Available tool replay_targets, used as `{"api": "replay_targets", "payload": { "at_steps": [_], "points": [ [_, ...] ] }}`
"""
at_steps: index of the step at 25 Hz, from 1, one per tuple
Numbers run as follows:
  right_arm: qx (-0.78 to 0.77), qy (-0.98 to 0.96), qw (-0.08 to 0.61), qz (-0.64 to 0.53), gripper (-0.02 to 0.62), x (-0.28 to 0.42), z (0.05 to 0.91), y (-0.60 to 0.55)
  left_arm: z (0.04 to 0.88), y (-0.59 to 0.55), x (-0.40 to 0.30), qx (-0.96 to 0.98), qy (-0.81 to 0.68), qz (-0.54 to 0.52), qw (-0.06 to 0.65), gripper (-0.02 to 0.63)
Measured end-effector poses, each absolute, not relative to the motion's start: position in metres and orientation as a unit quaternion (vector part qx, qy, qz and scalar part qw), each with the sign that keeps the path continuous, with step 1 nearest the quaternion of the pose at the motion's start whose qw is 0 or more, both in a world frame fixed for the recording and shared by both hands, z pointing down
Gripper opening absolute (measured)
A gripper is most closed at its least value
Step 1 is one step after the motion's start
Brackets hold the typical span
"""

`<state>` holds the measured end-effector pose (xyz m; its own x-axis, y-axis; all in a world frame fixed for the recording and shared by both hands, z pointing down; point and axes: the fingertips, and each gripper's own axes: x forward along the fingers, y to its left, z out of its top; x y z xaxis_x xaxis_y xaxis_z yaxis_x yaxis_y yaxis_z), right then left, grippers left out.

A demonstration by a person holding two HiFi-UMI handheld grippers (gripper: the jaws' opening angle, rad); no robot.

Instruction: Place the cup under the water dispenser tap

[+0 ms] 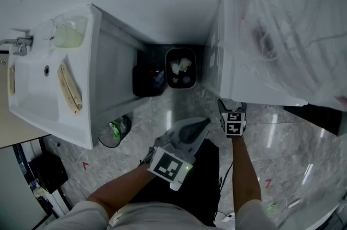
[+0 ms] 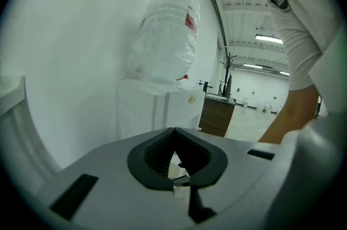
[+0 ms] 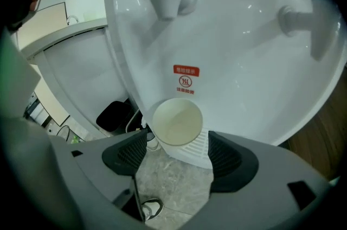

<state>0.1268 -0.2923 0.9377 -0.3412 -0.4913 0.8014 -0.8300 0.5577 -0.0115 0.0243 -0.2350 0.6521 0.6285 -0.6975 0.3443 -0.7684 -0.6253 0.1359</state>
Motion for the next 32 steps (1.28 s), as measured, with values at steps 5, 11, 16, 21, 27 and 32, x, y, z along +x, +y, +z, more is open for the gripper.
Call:
{"api": "replay_targets", "payload": {
  "at_steps": [5, 11, 16, 21, 27, 32],
  "points": [
    [0.436, -0.782, 0.373, 0.244, 0.319, 0.137, 0.875, -0.251, 0.612, -0.225, 0.027, 0.890, -0.412, 0.135, 0.139, 0.005],
    [0.427, -0.813, 0.301, 0.259, 0.311, 0.101, 0.727, -0.216, 0.557, -0.210, 0.016, 0.888, -0.410, 0.137, 0.157, 0.005],
    [0.446, -0.833, 0.229, 0.236, 0.151, 0.080, 0.593, -0.201, 0.506, -0.185, 0.016, 0.890, -0.395, 0.141, 0.178, 0.005],
    [0.459, -0.844, 0.191, 0.201, 0.121, 0.070, 0.499, -0.180, 0.459, -0.169, 0.017, 0.891, -0.399, 0.128, 0.175, 0.005],
    [0.496, -0.835, 0.152, 0.183, 0.044, 0.075, 0.430, -0.159, 0.411, -0.155, 0.028, 0.907, -0.375, 0.106, 0.161, 0.005],
    [0.508, -0.837, 0.130, 0.157, 0.017, 0.075, 0.391, -0.141, 0.385, -0.143, 0.033, 0.916, -0.359, 0.090, 0.154, 0.005]
  ]
}}
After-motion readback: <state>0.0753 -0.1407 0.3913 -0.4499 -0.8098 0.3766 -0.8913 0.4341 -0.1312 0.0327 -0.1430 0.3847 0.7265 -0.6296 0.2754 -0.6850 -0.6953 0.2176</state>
